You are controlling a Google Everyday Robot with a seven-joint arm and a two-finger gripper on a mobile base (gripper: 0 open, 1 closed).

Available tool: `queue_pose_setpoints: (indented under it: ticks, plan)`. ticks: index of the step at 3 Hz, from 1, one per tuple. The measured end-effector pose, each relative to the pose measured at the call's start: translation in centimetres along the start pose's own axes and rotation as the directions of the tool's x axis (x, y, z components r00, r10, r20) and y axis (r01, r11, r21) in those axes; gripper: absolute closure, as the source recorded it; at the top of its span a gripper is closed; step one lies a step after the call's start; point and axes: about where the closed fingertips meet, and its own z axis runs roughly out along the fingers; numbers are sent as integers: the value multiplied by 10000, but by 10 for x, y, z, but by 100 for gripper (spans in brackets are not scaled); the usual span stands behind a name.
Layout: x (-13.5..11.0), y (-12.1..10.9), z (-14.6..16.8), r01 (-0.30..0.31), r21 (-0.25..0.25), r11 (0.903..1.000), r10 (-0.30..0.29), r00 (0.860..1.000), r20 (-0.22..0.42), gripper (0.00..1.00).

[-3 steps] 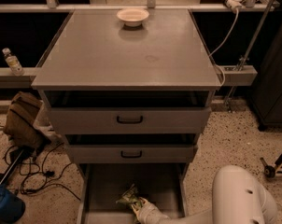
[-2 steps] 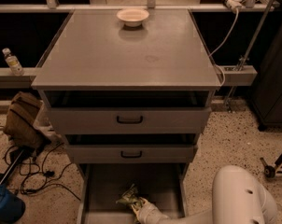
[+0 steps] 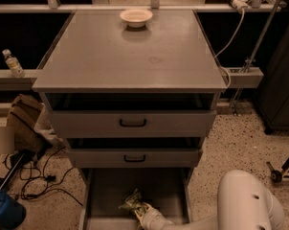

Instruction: Place green jalapeno chip bag into bottom drawer

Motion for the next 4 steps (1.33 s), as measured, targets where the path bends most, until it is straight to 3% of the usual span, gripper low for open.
queue_pose_setpoints:
  ticks: [2, 3, 4]
  plan:
    - [0, 0, 0, 0, 0, 10000, 0, 10000, 0, 12]
    - [0, 0, 0, 0, 0, 10000, 0, 10000, 0, 0]
    - [0, 0, 0, 0, 0, 10000, 0, 10000, 0, 0]
